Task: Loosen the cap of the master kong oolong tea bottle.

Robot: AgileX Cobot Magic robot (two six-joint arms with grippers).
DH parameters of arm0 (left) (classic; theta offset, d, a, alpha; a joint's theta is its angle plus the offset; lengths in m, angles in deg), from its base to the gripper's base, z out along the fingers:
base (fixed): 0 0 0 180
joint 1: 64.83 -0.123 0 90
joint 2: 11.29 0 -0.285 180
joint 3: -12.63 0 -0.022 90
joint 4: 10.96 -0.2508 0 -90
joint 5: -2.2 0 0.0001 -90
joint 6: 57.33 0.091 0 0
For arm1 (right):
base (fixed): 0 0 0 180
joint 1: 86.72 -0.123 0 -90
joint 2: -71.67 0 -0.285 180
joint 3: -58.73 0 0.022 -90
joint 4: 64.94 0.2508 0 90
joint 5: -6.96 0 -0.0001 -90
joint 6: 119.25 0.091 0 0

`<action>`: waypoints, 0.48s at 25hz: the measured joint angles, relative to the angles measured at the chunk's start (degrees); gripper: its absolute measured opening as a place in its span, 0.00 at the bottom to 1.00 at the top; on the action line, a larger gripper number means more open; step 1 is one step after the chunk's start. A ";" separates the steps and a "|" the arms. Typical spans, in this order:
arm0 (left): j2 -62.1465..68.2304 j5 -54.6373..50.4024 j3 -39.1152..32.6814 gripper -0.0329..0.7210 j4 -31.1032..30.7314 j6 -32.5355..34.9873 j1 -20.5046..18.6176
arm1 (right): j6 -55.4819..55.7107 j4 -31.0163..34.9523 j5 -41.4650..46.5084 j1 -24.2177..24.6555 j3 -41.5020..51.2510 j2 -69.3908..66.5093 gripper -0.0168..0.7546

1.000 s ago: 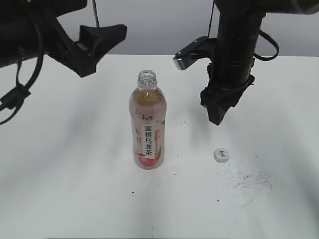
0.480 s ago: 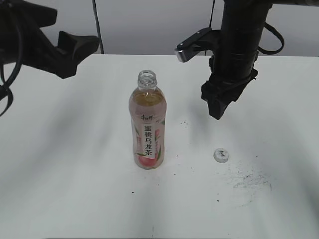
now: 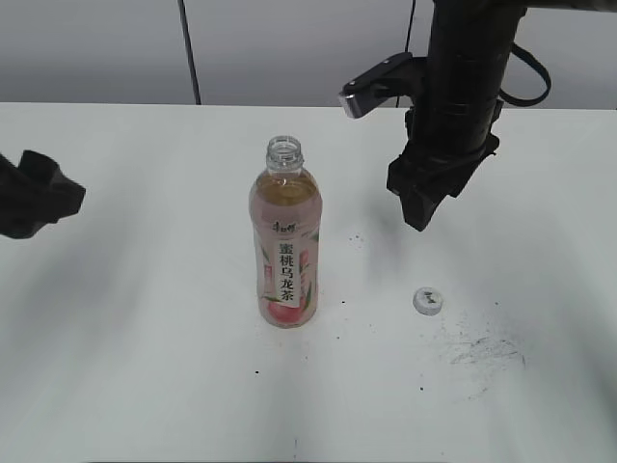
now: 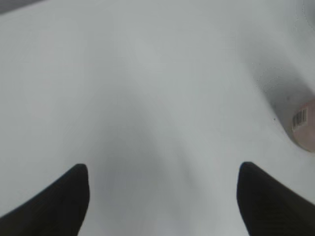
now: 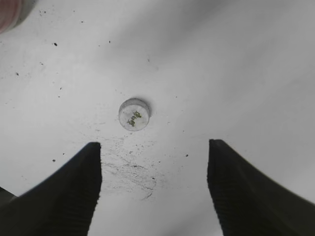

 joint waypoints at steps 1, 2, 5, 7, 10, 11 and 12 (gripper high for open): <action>-1.07 -2.53 0.00 0.76 2.31 0.24 0.00 | 0.32 0.05 0.00 0.00 0.00 0.04 0.68; -2.49 -4.76 0.00 0.74 4.22 0.99 0.00 | 0.58 0.05 0.00 0.00 0.00 0.11 0.68; -7.55 -10.70 0.00 0.70 10.99 7.01 0.00 | 1.54 0.37 0.00 0.00 0.00 1.25 0.68; -12.03 -14.32 0.00 0.69 15.19 11.64 0.00 | 2.46 0.53 0.00 0.00 0.00 2.76 0.68; -20.03 -19.43 0.00 0.68 19.59 15.49 0.06 | 4.03 0.71 0.00 0.00 0.00 5.67 0.68; -23.24 -21.25 0.00 0.68 20.84 16.22 0.06 | 4.62 0.71 0.00 0.05 0.00 6.83 0.68; -25.30 -23.17 0.00 0.67 20.84 16.54 0.06 | 5.26 0.71 -0.06 0.11 0.14 8.13 0.68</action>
